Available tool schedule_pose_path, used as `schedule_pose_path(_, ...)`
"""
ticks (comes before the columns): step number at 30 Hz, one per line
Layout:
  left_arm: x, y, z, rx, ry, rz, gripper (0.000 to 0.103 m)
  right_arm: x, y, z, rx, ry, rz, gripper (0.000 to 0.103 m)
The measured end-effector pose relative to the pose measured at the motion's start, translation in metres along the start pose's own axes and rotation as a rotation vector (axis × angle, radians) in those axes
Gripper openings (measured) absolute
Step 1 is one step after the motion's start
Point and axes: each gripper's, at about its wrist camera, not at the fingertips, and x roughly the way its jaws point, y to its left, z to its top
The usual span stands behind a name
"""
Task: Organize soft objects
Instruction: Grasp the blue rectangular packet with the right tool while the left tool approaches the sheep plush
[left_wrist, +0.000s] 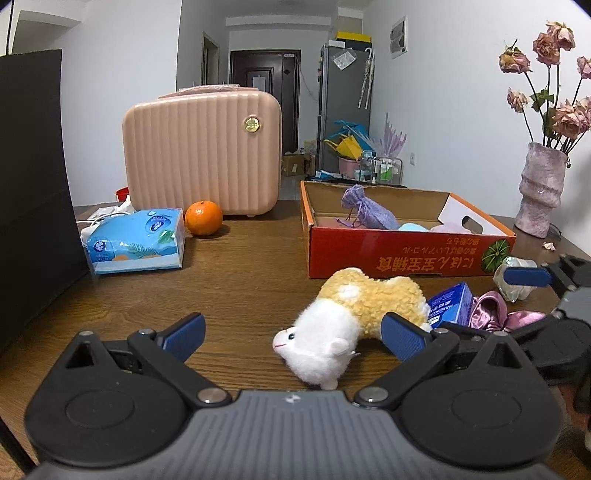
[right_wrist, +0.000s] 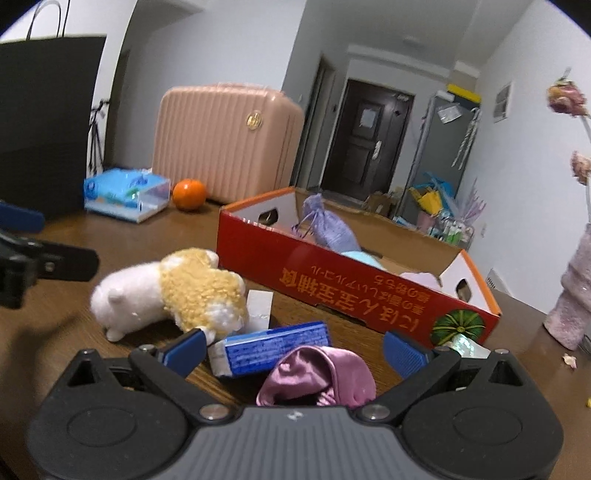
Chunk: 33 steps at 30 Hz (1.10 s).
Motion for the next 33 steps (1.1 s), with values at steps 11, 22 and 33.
schedule_pose_path(11,0.013,0.005,0.000,-0.013,0.046,-0.014,0.103,0.039,-0.010,0.014,-0.068,0.105,0.122,0.090)
schedule_pose_path(22,0.014,0.005,-0.001,-0.015,0.055,-0.023,0.103,0.050,-0.015,0.010,-0.022,0.110,0.160,0.077)
schedule_pose_path(33,0.015,0.005,-0.001,-0.018,0.059,-0.025,0.103,0.033,-0.026,0.013,0.065,0.046,0.135,0.077)
